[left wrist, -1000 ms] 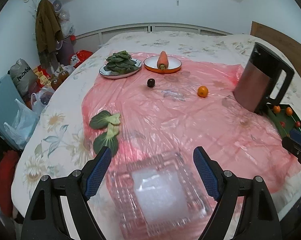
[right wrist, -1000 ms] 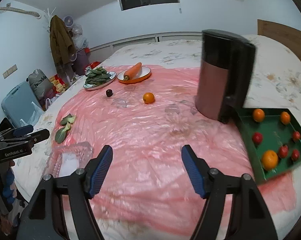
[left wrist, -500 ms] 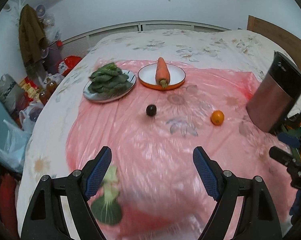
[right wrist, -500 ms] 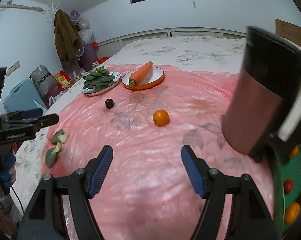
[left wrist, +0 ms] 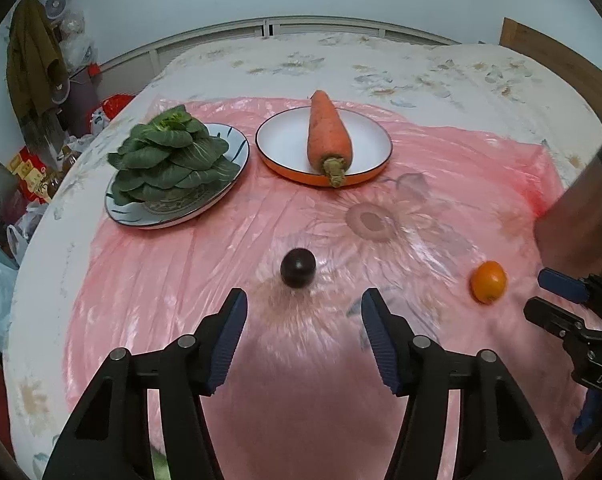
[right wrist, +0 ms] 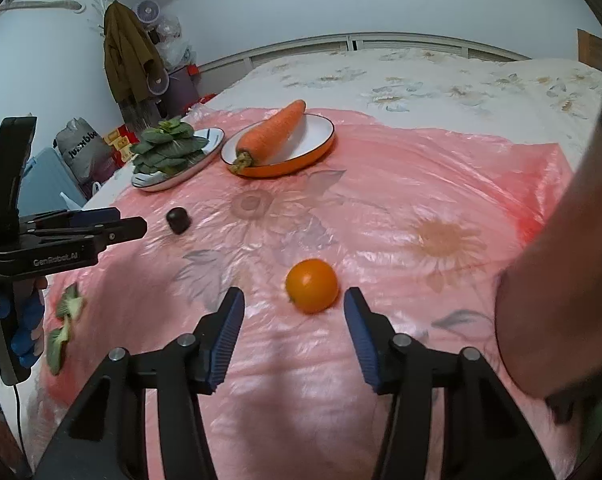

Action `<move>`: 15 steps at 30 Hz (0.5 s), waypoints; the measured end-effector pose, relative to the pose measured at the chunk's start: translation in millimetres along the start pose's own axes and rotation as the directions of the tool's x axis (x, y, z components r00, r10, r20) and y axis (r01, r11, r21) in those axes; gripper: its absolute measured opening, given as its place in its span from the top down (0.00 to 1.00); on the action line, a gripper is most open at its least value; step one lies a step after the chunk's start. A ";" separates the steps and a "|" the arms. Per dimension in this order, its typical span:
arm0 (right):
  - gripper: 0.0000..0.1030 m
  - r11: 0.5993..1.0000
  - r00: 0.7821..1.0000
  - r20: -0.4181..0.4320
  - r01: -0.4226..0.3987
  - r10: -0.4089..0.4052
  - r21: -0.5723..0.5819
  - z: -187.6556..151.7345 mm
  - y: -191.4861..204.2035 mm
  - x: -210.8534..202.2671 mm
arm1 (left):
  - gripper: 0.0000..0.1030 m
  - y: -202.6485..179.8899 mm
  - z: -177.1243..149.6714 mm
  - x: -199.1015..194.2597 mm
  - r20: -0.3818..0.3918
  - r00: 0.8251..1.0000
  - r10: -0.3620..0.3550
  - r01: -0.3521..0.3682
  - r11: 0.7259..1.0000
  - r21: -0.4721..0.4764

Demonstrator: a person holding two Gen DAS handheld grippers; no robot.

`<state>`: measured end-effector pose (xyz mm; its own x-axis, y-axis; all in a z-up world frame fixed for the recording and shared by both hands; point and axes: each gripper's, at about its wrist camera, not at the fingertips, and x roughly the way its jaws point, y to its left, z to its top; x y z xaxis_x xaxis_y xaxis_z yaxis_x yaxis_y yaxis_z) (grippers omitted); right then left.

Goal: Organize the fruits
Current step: 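Grasp the dark plum with the left tool while the right tool grasps an orange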

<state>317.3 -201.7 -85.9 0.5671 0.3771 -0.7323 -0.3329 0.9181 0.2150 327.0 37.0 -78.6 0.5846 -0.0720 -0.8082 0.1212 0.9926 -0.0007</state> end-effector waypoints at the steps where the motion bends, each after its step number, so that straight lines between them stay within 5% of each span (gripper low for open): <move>1: 0.28 1.000 1.000 -0.007 -0.002 0.002 0.001 1.3 -1.9 5.2 | 0.48 -0.2 2.0 5.3 -0.004 1.000 0.004 -0.004 1.000 0.003; 15: 0.37 1.000 0.997 -0.071 -0.011 0.009 -0.014 8.4 -7.6 43.1 | 0.63 3.1 17.6 51.9 -0.049 0.998 0.039 -0.040 0.999 -0.024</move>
<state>350.6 -191.4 -113.7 0.5086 0.3761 -0.7745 -0.3494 0.9123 0.2136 371.8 34.6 -110.2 0.5488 -0.0287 -0.8354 0.0788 0.9967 0.0175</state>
